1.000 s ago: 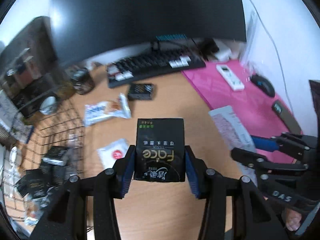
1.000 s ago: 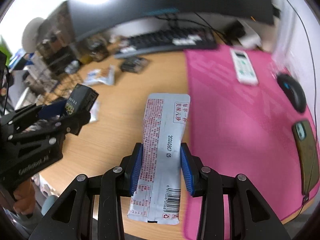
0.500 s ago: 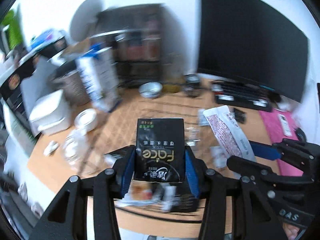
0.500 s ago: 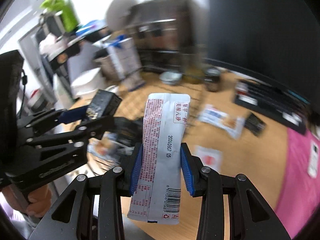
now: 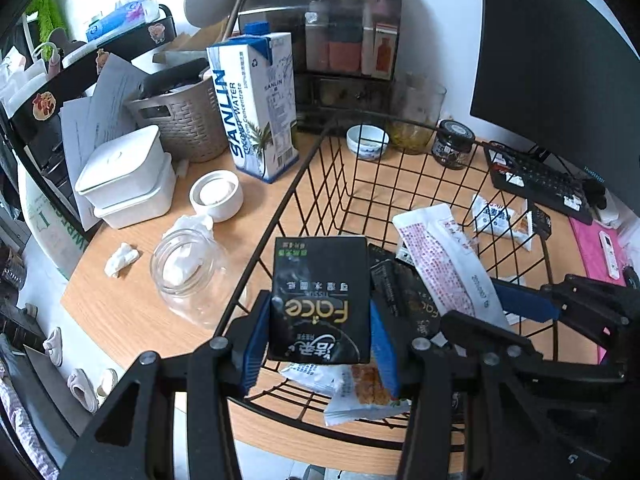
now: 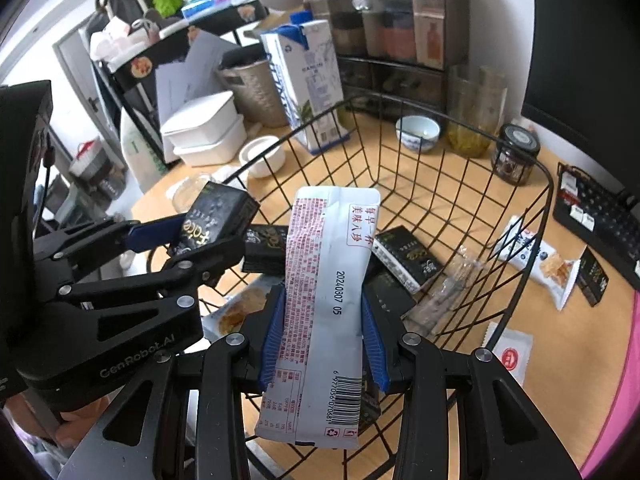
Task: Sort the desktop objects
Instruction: 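Carry the strip and tissue pack over the wire basket and open both grippers, then move both grippers back to the desk toward the last tissue pack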
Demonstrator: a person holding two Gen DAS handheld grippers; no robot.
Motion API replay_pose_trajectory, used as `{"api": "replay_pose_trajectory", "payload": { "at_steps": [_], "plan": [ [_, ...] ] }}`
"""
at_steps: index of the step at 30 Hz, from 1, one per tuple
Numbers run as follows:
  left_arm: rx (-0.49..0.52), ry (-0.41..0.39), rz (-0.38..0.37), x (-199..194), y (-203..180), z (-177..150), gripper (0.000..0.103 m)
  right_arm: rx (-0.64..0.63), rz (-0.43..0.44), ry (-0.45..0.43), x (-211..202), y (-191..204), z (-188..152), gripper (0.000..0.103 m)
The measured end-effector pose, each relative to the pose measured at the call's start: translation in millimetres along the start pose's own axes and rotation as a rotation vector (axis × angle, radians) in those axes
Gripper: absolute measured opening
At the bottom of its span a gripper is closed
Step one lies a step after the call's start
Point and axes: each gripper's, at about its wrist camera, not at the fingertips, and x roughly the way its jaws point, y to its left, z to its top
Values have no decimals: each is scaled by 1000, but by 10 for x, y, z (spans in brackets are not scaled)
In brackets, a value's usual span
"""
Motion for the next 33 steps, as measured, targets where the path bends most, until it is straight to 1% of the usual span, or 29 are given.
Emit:
{"api": "replay_pose_trajectory", "payload": {
  "at_steps": [2,5,7,9,10,12,16,20,26,28,30,33],
  "plan": [
    [-3,4,-2,23,7,4,52,5,3,1,11,-23,-2,39],
    [-13,4,-21,24,12,8,54,0,-3,-23,-16,-41,-12,40],
    [-23,-12,-12,-1,24,17,67,0,-11,-46,-67,-50,-15,42],
    [-26,-38,5,-49,28,24,72,12,0,-56,-122,-76,-18,46],
    [-26,-47,5,-77,24,27,72,21,14,-62,-152,-97,-16,50],
    [-25,-66,0,-139,-5,29,72,37,35,-73,-206,-129,-16,54],
    [7,-96,15,-246,-124,32,73,53,42,-109,-401,-188,-71,55],
    [50,-127,6,-375,-338,27,73,67,24,-140,-615,-276,-153,56],
    [105,-167,-62,-534,-744,2,73,136,-38,-180,-942,-625,-397,56],
    [148,-167,-104,-556,-984,-29,73,177,-73,-184,-1032,-839,-518,56],
    [191,-166,-128,-560,-1222,-68,73,211,-101,-178,-1085,-1036,-605,57],
    [255,-146,-168,-509,-1592,-141,73,287,-159,-158,-1155,-1460,-804,57]
  ]
}}
